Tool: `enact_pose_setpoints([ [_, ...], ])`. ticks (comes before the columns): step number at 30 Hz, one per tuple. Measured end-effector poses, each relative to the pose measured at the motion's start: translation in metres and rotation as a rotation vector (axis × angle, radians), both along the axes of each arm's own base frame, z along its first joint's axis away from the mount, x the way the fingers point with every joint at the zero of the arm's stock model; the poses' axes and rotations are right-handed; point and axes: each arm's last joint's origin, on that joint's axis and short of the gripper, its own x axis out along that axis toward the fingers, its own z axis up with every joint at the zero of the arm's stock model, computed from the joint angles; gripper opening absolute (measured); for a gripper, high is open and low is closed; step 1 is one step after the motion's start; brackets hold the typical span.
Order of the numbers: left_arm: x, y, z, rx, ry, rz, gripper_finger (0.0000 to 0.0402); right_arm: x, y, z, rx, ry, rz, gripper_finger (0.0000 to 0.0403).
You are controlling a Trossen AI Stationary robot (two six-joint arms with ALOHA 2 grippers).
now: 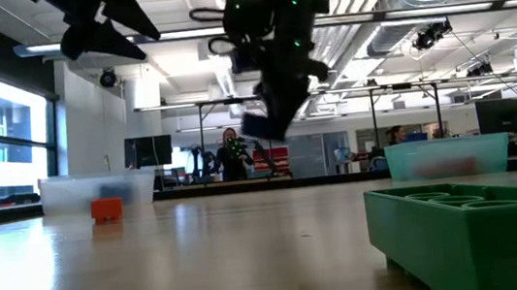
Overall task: Sort & place blocks by color
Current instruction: Put the left blue game piece into the transparent bin
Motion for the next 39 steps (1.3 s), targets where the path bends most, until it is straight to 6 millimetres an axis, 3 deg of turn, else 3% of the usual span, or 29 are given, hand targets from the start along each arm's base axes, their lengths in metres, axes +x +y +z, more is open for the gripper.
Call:
enact_pose_setpoints([
  [7, 0.005, 0.016, 0.009, 0.134, 0.008, -0.014, 0.0239, 0.000, -0.049, 0.058, 0.064, -0.168, -0.062, 0.0066],
  [12, 0.007, 0.025, 0.017, 0.212, -0.019, -0.010, 0.0239, -0.006, -0.073, 0.099, 0.121, -0.307, -0.045, 0.0066],
  [17, 0.011, 0.033, 0.029, 0.284, -0.096, 0.004, 0.0239, -0.011, -0.085, 0.140, 0.155, -0.470, 0.021, 0.0066],
  [24, 0.013, 0.044, 0.045, 0.384, -0.207, -0.001, 0.0239, -0.017, -0.084, 0.186, 0.183, -0.659, 0.086, 0.0066],
  [31, 0.011, 0.055, 0.058, 0.476, -0.282, -0.009, 0.0239, -0.011, -0.078, 0.200, 0.236, -0.755, 0.069, 0.0066],
  [39, 0.008, 0.065, 0.060, 0.485, -0.299, -0.043, 0.0239, 0.005, -0.066, 0.190, 0.276, -0.794, 0.071, 0.0066],
])
